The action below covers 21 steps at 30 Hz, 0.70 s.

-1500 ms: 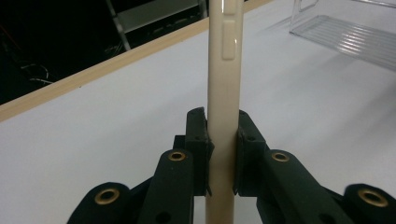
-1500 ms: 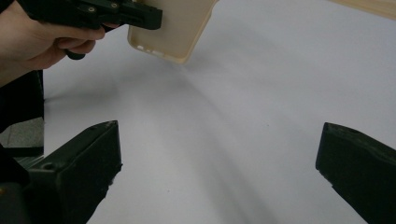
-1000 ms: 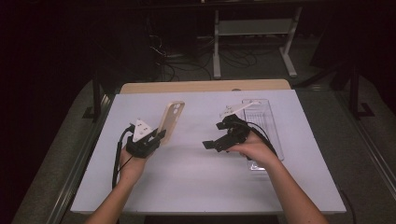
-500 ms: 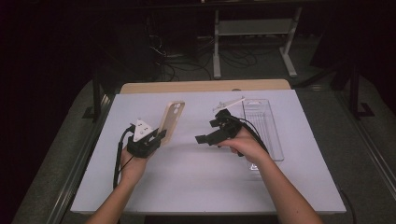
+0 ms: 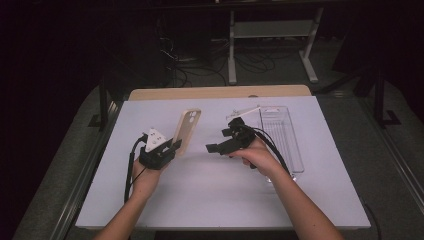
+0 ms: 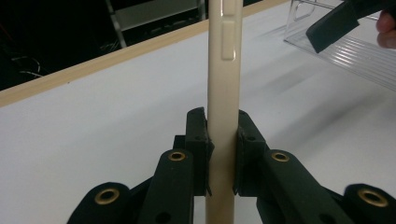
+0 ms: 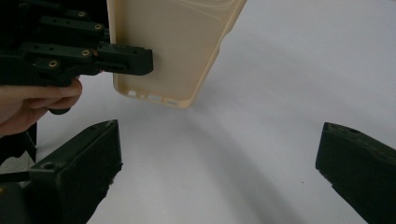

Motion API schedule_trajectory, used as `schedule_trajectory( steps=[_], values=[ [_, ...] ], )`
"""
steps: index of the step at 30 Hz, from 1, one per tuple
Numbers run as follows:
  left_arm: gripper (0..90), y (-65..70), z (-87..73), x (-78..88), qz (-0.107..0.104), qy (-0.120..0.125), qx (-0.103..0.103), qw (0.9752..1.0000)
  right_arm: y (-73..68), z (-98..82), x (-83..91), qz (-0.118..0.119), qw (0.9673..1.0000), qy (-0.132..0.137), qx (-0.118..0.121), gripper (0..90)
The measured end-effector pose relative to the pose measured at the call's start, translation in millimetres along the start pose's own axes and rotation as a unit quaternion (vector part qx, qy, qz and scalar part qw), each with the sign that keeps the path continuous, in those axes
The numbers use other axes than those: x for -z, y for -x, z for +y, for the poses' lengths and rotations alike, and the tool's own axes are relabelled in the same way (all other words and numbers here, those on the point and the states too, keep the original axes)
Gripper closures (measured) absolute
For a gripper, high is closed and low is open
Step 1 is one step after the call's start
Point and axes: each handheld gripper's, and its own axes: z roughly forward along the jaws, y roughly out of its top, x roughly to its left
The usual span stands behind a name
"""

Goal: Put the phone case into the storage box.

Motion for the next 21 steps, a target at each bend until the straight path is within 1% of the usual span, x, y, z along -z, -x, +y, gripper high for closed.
schedule_trajectory(
  steps=[3,4,5,6,7,8,10,13,15,16,21],
  values=[
    [79.0,2.3,0.5,-1.4,-0.005,0.002,0.004,1.0000,0.4,-0.7,-1.0,0.004,0.9999,0.006,-0.008,0.0],
    [79.0,3.0,0.7,-1.9,-0.006,0.003,0.003,1.0000,0.6,-0.7,-1.2,0.005,0.9999,0.008,-0.012,0.0],
    [79.0,4.1,1.0,-1.9,-0.007,0.001,0.003,1.0000,0.8,-0.7,-1.6,0.005,0.9998,0.014,-0.016,0.0],
    [79.0,5.4,0.9,-2.7,-0.008,0.005,0.005,0.9999,1.8,-0.7,-1.8,0.007,0.9997,0.018,-0.015,0.0],
    [79.0,5.7,1.2,-2.9,-0.009,0.003,0.000,1.0000,1.9,-0.7,-1.8,0.010,0.9996,0.021,-0.019,0.0],
    [79.0,7.1,1.2,-3.3,-0.011,0.003,0.005,0.9999,1.7,-0.7,-2.1,0.012,0.9994,0.025,-0.022,0.0],
    [79.0,8.9,1.3,-4.0,-0.013,0.004,0.005,0.9999,1.6,-0.7,-2.6,0.014,0.9990,0.034,-0.026,0.0],
    [79.0,11.9,2.2,-3.9,-0.016,0.006,0.010,0.9998,0.9,-1.3,-3.8,0.025,0.9978,0.048,-0.039,0.0],
    [79.0,12.9,2.8,-3.9,-0.017,0.007,0.010,0.9998,0.6,-1.6,-4.8,0.031,0.9970,0.054,-0.045,0.0],
    [79.0,13.3,3.0,-3.9,-0.017,0.006,0.007,0.9998,0.5,-1.8,-5.5,0.034,0.9965,0.059,-0.048,0.0],
    [79.0,16.7,3.7,-5.2,-0.018,0.011,0.014,0.9997,1.1,-2.7,-7.5,0.044,0.9941,0.079,-0.060,0.0]
  ],
)
